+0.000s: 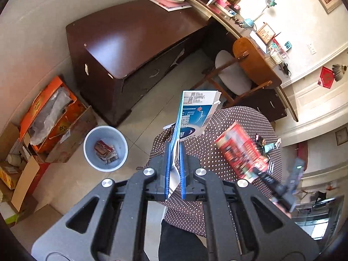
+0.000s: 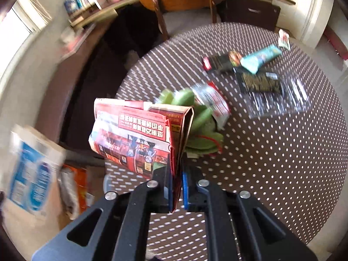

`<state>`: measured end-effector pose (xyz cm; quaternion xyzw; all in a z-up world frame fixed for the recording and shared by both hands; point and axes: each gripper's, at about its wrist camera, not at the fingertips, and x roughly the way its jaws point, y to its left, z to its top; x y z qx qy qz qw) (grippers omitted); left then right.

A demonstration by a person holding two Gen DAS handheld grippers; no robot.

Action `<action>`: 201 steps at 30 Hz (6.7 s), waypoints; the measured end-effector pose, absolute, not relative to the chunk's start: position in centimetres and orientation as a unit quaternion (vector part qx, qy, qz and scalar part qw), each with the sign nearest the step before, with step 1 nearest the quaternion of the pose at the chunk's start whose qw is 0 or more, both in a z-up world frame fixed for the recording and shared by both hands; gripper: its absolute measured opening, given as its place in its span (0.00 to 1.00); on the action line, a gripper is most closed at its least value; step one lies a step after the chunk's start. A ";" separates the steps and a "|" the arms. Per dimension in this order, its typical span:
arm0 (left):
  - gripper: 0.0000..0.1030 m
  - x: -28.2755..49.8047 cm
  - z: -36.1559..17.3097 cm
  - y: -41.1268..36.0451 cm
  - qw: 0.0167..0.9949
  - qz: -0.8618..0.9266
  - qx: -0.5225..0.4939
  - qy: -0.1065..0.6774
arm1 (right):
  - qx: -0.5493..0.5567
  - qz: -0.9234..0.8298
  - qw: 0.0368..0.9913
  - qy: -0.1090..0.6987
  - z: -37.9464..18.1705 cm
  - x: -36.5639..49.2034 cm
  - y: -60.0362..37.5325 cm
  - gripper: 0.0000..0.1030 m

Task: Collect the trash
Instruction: 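Carry the toothpaste box and red newspaper with both tools to the blue bin, then open the left tool dropping the box into the bin while right drops the newspaper, then move both open tools back over the table, then grasp the green leafy bundle with the left tool, then grasp the white-and-red snack bag with the right tool, then carry the leafy bundle and snack bag with both tools to the bin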

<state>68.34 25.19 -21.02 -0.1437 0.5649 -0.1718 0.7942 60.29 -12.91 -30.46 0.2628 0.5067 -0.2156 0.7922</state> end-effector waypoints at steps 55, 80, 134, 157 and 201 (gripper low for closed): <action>0.63 72.9 -30.2 39.4 0.744 -0.004 -0.177 0.644 | 0.105 0.029 0.786 0.608 -34.9 75.4 15.4 0.07; 0.67 70.3 -28.6 42.0 0.759 0.032 -0.180 0.625 | 0.130 0.072 0.800 0.581 -33.3 75.3 18.1 0.36; 0.08 67.7 -32.0 -8.4 0.703 -0.333 0.110 0.619 | 0.347 -0.141 0.751 0.545 -34.5 59.1 -25.8 0.43; 0.08 68.4 -26.8 -0.5 0.738 -0.287 -0.030 0.609 | 0.329 -0.121 0.757 0.551 -37.0 62.6 -25.5 0.18; 0.08 71.9 -26.9 30.7 0.781 -0.110 -0.096 0.608 | 0.223 0.075 0.788 0.569 -29.9 70.2 7.7 0.17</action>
